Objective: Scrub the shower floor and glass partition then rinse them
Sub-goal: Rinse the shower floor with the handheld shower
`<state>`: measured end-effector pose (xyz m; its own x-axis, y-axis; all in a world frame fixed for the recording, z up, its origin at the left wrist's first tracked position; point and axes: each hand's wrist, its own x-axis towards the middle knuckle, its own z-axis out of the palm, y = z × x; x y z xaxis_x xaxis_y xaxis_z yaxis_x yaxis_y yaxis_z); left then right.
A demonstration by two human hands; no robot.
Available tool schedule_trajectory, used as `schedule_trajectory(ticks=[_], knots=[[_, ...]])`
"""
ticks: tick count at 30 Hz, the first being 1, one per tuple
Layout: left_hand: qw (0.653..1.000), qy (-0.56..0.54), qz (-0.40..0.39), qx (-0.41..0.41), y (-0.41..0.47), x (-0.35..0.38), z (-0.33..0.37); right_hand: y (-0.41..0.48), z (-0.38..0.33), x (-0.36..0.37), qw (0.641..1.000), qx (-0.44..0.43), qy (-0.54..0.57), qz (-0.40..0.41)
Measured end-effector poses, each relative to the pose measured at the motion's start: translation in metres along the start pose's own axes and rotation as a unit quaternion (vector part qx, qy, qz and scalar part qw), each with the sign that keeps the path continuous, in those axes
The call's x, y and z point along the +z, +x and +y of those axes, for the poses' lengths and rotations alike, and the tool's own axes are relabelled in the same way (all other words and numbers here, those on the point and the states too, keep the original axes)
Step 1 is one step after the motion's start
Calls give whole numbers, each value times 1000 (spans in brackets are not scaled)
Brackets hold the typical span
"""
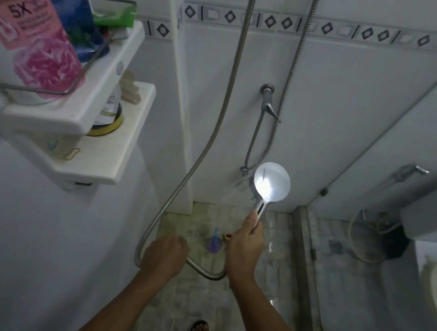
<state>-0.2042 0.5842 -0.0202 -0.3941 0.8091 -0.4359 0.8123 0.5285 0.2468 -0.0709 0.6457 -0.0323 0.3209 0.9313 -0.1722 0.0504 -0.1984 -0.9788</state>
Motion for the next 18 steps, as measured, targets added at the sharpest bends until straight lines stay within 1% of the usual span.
schedule_trajectory(ticks=[11, 14, 18], knots=[[1000, -4, -4, -9, 7, -6, 6, 11, -14, 3, 999, -17, 33, -2], [999, -18, 10, -31, 15, -14, 8, 20, -24, 10, 999, -24, 41, 12], [999, -24, 28, -17, 25, -18, 4, 30, -31, 25, 998, -37, 51, 14]])
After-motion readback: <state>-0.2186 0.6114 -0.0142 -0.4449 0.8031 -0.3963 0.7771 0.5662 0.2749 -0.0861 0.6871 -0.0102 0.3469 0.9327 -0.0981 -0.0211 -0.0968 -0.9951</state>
